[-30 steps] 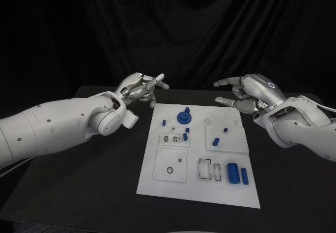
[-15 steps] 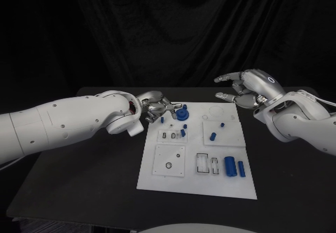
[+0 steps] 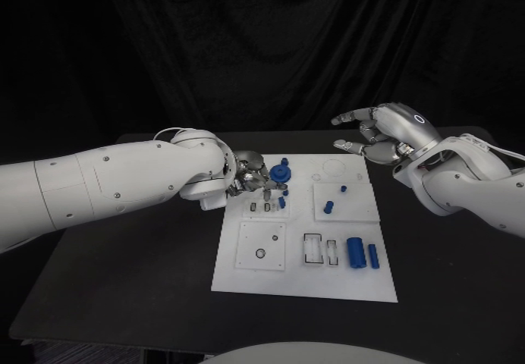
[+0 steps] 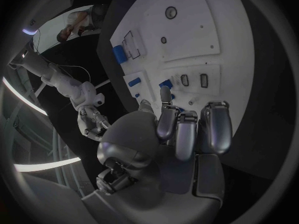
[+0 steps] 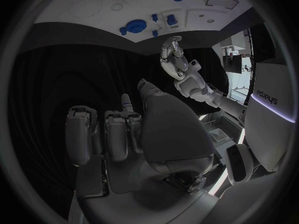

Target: Assemble the parts on the task board

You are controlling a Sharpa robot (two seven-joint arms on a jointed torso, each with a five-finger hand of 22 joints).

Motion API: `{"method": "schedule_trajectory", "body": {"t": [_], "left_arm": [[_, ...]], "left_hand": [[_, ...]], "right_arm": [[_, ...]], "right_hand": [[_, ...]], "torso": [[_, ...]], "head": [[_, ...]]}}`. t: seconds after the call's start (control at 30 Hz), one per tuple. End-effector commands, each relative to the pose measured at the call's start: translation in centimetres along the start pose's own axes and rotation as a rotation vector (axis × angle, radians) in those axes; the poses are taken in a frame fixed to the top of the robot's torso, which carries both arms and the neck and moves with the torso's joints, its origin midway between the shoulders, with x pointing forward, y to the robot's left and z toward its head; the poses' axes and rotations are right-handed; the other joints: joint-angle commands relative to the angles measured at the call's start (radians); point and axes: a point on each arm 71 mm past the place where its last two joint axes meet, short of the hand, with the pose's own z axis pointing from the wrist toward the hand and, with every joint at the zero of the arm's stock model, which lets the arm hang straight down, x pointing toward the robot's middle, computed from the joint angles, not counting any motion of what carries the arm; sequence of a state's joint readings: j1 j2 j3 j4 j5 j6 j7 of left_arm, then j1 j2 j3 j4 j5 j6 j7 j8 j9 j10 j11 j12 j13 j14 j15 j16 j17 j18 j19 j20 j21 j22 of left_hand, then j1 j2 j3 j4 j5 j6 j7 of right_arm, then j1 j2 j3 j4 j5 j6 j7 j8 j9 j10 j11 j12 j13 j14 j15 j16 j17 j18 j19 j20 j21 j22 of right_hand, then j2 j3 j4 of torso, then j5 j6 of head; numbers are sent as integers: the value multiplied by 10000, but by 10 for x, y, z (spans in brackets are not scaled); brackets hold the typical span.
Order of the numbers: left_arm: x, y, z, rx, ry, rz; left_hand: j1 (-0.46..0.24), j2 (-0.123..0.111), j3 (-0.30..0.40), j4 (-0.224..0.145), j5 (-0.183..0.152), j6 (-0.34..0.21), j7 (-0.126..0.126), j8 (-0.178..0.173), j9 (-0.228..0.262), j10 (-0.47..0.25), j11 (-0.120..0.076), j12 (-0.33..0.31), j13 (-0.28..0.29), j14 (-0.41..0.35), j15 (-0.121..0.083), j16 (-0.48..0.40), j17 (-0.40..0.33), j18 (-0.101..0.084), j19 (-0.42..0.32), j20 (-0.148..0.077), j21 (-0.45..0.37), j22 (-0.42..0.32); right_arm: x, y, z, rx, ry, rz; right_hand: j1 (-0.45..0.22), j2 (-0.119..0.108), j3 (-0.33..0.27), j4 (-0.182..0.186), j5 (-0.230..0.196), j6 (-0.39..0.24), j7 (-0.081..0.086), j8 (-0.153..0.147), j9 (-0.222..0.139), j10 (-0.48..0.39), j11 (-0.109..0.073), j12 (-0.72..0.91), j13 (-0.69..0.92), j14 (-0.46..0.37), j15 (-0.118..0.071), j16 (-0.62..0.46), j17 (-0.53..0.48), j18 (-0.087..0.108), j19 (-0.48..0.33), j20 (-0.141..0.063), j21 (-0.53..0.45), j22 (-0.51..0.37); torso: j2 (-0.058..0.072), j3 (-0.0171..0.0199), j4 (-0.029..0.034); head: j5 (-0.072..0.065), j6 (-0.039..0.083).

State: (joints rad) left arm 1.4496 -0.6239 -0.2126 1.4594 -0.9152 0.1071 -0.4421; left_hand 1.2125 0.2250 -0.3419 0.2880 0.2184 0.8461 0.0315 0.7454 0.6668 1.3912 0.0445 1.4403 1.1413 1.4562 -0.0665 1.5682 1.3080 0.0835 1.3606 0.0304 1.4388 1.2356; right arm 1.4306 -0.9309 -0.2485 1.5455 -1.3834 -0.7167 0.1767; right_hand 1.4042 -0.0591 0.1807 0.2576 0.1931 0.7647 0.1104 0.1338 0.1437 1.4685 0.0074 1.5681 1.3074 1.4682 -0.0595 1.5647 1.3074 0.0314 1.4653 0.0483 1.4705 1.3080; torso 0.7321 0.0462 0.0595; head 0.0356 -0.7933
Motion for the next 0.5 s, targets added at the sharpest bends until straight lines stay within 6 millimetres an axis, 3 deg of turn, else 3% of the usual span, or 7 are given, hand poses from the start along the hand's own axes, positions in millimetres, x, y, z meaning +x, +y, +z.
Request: {"method": "schedule_trajectory", "body": {"t": [0.03,0.1,0.33,0.5], "left_arm": [[1,2,-1,-1004,103,870],[2,-1,-1,-1034,60,942],[5,-11,1,-990,108,1134],[7,-18,2,-874,-53,1100]], "left_hand": [[-119,-6,-54,-4,74,-83,-8,63,195,1796,-819,1305,4295,1146,-181,26,2628,-78,108,-15,-25,-2],[-116,7,-51,-15,195,-131,-17,76,353,1796,-829,1305,4295,1146,-192,26,2628,-72,111,-27,-59,-34],[-86,59,-22,-16,377,-280,7,-37,530,1796,-819,1305,4295,1146,-190,26,2628,-68,115,-32,-111,-69],[-30,102,13,-22,653,-391,70,-388,611,1796,-770,1305,4295,1146,-153,26,2628,-59,100,-6,-186,-127]], "right_arm": [[1,-2,-1,295,99,26],[1,-3,0,335,110,20],[2,-3,1,422,154,14],[2,-3,1,456,152,23]], "right_hand": [[71,46,0,-56,56,35,34,-11,-21,1023,77,27,2634,995,82,-38,2511,-42,551,91,-50,2267],[71,46,0,-56,56,35,34,-11,-21,1023,77,27,2634,995,82,-38,2511,-42,551,91,-50,2267],[36,41,-21,-41,97,37,47,-19,-33,1023,89,27,2634,990,91,-55,2489,-31,532,97,-91,2253],[15,42,-32,-32,121,49,55,-17,-38,1023,95,27,2634,986,96,-67,2474,-22,516,102,-125,2242]], "torso": [[-15,7,-47],[-15,-2,-45],[-42,23,-44],[-72,54,-36]], "head": [[-33,-81],[-43,-105],[-33,-211],[-5,-312]]}}
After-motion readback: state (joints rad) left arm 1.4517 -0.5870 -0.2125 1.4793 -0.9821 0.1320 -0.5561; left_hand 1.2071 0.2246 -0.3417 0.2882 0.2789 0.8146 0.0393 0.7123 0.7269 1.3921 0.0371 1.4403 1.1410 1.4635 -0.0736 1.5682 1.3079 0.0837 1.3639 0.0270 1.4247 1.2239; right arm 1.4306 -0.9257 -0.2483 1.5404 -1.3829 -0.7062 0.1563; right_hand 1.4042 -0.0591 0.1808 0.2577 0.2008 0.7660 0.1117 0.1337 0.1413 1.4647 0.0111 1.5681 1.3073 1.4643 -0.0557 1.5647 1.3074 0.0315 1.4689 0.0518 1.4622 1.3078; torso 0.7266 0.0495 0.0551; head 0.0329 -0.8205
